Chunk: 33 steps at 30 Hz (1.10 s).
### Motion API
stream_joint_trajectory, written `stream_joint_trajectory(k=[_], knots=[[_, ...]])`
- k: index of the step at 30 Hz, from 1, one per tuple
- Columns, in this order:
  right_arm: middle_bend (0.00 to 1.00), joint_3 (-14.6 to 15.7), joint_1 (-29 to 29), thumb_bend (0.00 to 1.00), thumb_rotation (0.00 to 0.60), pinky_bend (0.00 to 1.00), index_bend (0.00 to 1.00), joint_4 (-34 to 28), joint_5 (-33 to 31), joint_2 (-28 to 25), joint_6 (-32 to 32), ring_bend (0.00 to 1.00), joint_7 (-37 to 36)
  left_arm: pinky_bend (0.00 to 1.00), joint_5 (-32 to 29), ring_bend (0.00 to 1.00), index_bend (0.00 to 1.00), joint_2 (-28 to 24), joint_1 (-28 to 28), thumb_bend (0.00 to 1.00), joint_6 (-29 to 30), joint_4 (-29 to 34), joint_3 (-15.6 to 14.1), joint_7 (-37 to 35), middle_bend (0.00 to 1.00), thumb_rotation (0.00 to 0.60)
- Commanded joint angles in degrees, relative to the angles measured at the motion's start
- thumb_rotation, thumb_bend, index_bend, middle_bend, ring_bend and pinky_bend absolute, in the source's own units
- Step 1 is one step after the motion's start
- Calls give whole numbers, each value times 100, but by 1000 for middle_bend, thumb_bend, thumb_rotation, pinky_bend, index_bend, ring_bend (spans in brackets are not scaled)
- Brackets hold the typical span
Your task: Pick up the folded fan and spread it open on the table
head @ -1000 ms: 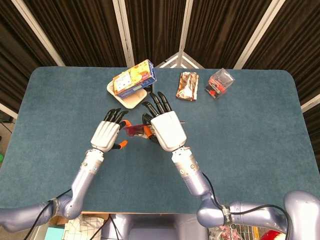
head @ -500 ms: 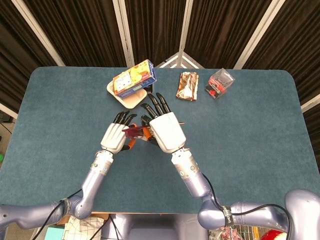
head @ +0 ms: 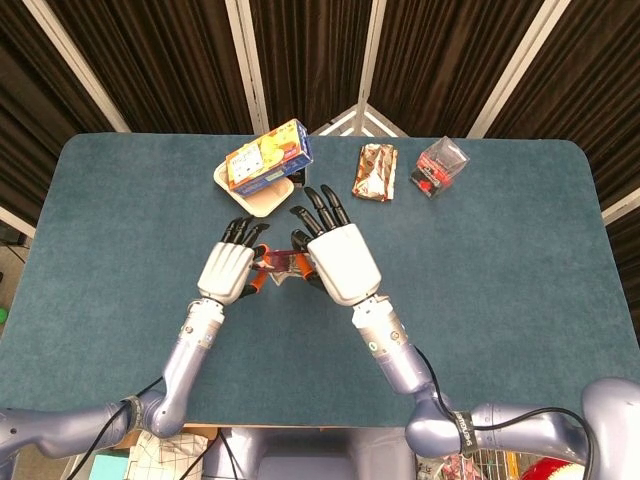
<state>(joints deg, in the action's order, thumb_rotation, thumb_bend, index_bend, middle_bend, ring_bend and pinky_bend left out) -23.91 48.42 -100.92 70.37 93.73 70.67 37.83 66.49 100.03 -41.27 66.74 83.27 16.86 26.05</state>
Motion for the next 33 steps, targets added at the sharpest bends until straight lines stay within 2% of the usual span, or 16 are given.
stream_joint_trajectory(k=[1,14,25,33], knots=[[265,128,-36,539,600,0,733,139,183,-203,-28,40,61,0,10,0,651,-163,36,601,47,78,39,0,139,600],[268,618,-138,539,600,0,734,577,1186,-1145,-118,43,187,0,-8,0,656,-861,152,608,212,518,192,40,139,600],[268,852,-410,539,600,0,734,713,1450,-1702,19,43,68,0,-37,0,658,-1230,292,608,351,781,159,30,139,600],[268,1019,-579,539,600,0,734,763,1545,-1921,78,43,70,0,-20,0,659,-1333,305,609,410,919,119,86,139,600]])
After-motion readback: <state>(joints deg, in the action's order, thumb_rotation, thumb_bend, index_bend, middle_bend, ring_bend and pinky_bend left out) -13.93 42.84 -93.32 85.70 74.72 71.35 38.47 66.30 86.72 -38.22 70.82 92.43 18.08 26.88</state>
